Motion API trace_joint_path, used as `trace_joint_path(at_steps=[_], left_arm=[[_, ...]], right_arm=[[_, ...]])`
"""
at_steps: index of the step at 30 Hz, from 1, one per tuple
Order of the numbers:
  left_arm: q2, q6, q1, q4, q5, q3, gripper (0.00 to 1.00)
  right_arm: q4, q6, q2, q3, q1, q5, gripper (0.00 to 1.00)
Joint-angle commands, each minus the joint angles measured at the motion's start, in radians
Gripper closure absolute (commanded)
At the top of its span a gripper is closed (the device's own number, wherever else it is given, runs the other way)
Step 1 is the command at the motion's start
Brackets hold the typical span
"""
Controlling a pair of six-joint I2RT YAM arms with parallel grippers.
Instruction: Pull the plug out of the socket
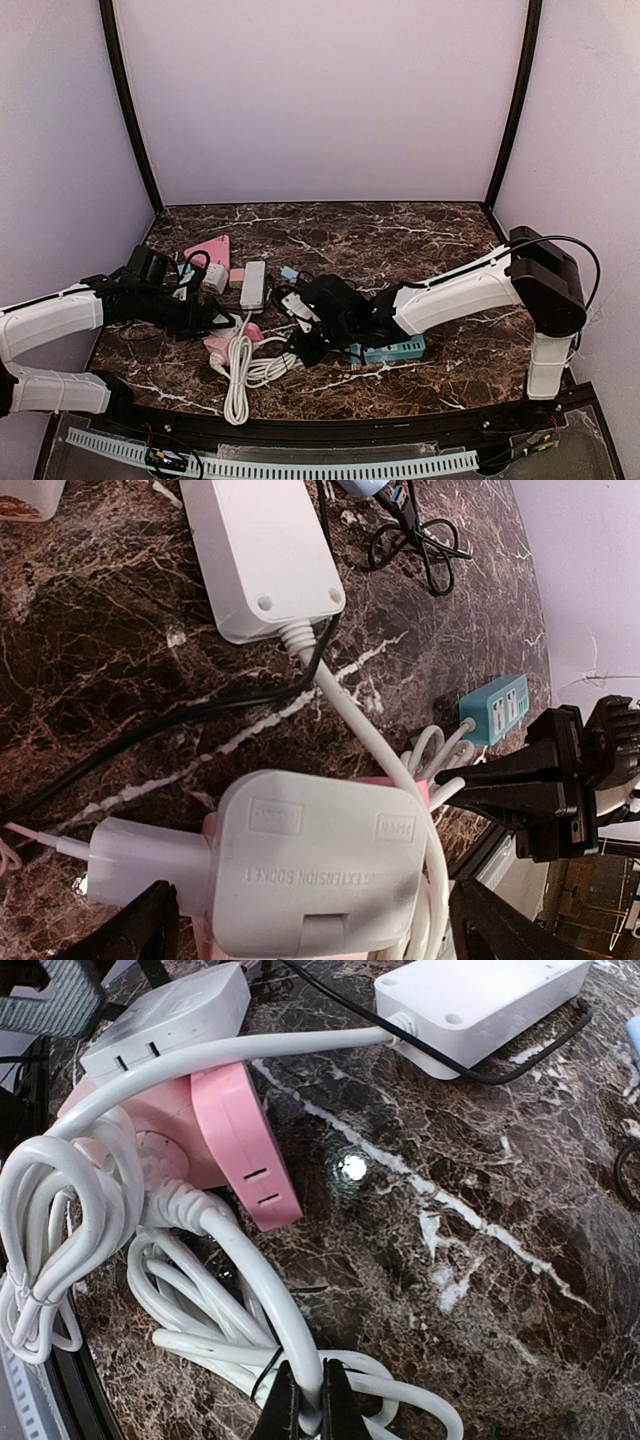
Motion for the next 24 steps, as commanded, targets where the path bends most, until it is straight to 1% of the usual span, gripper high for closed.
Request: trace_joint_path(at_steps=[1,5,9,11,18,24], left_arm=[[0.008,-0.004,-0.022,0.021,0.046,0.013,0.07],[0.032,-0.006,-0.064,0.028,0.062,0.031,0.07],[0.074,-0.006,-0.098,0.073,0.097,0.053,0.07],[0.094,0.001,-0.114,0.081,0.091,0.071,0.07],[0.146,0.022,-0.122,0.128,0.093,0.133,0.07],[0.207,0.000,-0.131,0.169,0.084,0.133,0.07]], right_arm=[[-0.003,0.011,-0.055,-0.054,-0.007,0.094,1.00],[-0.004,0.015,-0.103,-0.111,-0.019,0.140,1.00],[-0.004,0.009,-0.166,-0.181,-0.034,0.167,1.00],[-0.006,0.002,-0.201,-0.218,-0.040,0.177,1.00],[-0.051,0.030,-0.323,-0.343,-0.079,0.206,1.00],[-0.081,0.067,-0.391,-0.418,-0.098,0.213,1.00]])
